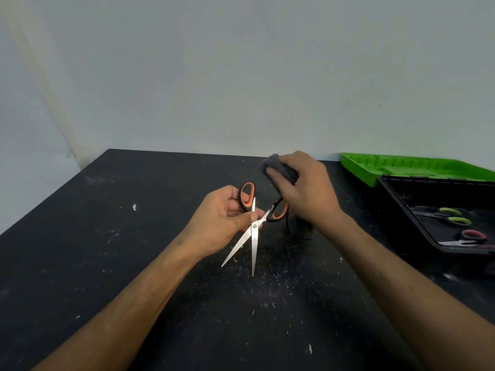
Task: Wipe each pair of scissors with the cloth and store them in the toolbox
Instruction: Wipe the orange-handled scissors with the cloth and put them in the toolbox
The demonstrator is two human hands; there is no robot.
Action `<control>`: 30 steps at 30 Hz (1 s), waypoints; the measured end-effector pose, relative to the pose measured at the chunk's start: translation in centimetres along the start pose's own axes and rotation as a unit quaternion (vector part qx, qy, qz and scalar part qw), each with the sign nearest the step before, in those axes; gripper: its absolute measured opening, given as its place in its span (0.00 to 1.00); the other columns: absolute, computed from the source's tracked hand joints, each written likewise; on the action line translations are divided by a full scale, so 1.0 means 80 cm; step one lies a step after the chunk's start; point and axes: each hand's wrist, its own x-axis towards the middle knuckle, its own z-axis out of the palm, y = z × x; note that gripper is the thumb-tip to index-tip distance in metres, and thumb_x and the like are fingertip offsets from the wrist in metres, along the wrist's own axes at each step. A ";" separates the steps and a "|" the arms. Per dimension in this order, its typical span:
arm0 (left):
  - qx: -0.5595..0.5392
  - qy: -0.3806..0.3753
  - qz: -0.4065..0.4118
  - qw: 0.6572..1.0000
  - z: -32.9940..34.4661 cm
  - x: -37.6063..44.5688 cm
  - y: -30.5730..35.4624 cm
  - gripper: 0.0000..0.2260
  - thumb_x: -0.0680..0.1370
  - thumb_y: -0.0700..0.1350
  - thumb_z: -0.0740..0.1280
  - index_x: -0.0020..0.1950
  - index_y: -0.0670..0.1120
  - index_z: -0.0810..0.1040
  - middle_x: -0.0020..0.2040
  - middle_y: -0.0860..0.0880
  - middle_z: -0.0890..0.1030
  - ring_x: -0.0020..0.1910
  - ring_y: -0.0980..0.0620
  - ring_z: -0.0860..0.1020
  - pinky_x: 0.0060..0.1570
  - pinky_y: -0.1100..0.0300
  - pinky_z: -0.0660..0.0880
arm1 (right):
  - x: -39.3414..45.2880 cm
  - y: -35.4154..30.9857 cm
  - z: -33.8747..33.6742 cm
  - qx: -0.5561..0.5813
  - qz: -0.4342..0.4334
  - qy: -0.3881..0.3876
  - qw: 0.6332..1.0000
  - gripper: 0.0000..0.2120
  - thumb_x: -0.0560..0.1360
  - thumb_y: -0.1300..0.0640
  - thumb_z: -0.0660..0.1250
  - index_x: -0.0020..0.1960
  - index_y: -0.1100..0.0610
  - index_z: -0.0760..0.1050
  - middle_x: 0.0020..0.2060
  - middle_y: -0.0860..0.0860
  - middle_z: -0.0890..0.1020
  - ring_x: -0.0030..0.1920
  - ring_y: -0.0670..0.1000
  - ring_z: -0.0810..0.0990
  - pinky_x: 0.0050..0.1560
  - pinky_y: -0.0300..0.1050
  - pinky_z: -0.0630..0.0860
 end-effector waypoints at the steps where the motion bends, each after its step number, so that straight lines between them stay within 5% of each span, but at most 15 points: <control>1: 0.002 0.003 0.000 1.000 -0.002 0.000 0.001 0.09 0.78 0.34 0.72 0.51 0.43 0.75 0.48 0.44 0.89 0.47 0.50 0.88 0.44 0.62 0.81 | -0.002 0.004 -0.008 0.017 0.029 -0.001 0.999 0.08 0.78 0.49 0.71 0.50 0.53 0.84 0.40 0.48 0.81 0.41 0.50 0.79 0.42 0.46 0.73; 5: -0.004 0.007 0.020 1.000 -0.012 0.002 0.009 0.07 0.79 0.33 0.70 0.54 0.41 0.74 0.49 0.46 0.89 0.46 0.52 0.87 0.43 0.64 0.79 | -0.018 0.023 -0.055 0.157 0.229 -0.034 0.960 0.09 0.75 0.48 0.77 0.44 0.55 0.85 0.35 0.49 0.86 0.34 0.43 0.80 0.37 0.39 0.76; 8: -0.002 0.001 0.020 1.000 -0.011 0.003 0.012 0.07 0.80 0.33 0.69 0.55 0.40 0.74 0.49 0.48 0.89 0.46 0.52 0.87 0.43 0.64 0.80 | -0.039 0.021 -0.074 0.357 0.389 -0.146 0.837 0.14 0.72 0.51 0.78 0.49 0.62 0.86 0.38 0.58 0.86 0.34 0.52 0.82 0.35 0.42 0.79; 10: 0.005 -0.009 0.017 1.000 -0.005 0.003 0.015 0.07 0.80 0.33 0.69 0.56 0.40 0.74 0.49 0.48 0.89 0.46 0.52 0.87 0.43 0.63 0.80 | -0.050 0.013 -0.071 0.401 0.405 -0.193 0.799 0.12 0.74 0.54 0.76 0.49 0.64 0.85 0.37 0.58 0.86 0.34 0.53 0.82 0.36 0.43 0.82; 14: 0.005 -0.042 0.004 0.999 -0.002 0.005 0.018 0.08 0.80 0.34 0.69 0.58 0.39 0.75 0.51 0.44 0.88 0.48 0.45 0.88 0.45 0.57 0.81 | -0.048 0.004 -0.059 0.413 0.384 -0.187 0.804 0.06 0.76 0.60 0.74 0.45 0.63 0.86 0.38 0.59 0.85 0.36 0.53 0.83 0.40 0.45 0.83; 19: -0.002 -0.070 -0.008 0.998 -0.003 0.005 0.027 0.11 0.80 0.32 0.69 0.61 0.33 0.76 0.50 0.41 0.88 0.45 0.46 0.87 0.43 0.58 0.83 | -0.046 0.000 -0.058 0.419 0.364 -0.208 0.806 0.12 0.74 0.58 0.77 0.51 0.67 0.85 0.44 0.61 0.87 0.41 0.55 0.85 0.47 0.46 0.84; 23: -0.023 -0.090 -0.017 0.996 -0.001 0.005 0.034 0.09 0.79 0.33 0.70 0.59 0.36 0.77 0.47 0.44 0.88 0.44 0.48 0.87 0.42 0.60 0.82 | -0.043 -0.010 -0.054 0.382 0.362 -0.161 0.835 0.06 0.74 0.64 0.73 0.47 0.68 0.85 0.37 0.58 0.86 0.34 0.52 0.83 0.36 0.41 0.81; 26: -0.044 -0.024 -0.030 0.998 0.005 0.004 0.035 0.08 0.79 0.34 0.70 0.57 0.39 0.77 0.49 0.42 0.89 0.45 0.48 0.87 0.41 0.61 0.82 | -0.040 -0.014 -0.054 0.382 0.376 -0.117 0.836 0.06 0.75 0.64 0.72 0.42 0.65 0.86 0.32 0.58 0.83 0.29 0.52 0.80 0.33 0.41 0.79; 28: -0.033 0.000 -0.039 0.999 0.005 0.004 0.034 0.14 0.80 0.38 0.71 0.64 0.39 0.76 0.53 0.45 0.88 0.48 0.49 0.86 0.50 0.56 0.84 | -0.040 -0.014 -0.055 0.392 0.378 -0.101 0.833 0.06 0.75 0.62 0.73 0.42 0.63 0.87 0.32 0.58 0.83 0.30 0.53 0.80 0.36 0.44 0.81; 30: 0.069 0.014 -0.047 0.996 0.003 0.000 0.036 0.31 0.79 0.47 0.73 0.79 0.45 0.65 0.67 0.53 0.81 0.54 0.54 0.85 0.60 0.53 0.80 | -0.040 -0.013 -0.057 0.398 0.374 -0.085 0.834 0.07 0.75 0.61 0.74 0.43 0.64 0.87 0.32 0.58 0.84 0.31 0.53 0.80 0.38 0.47 0.81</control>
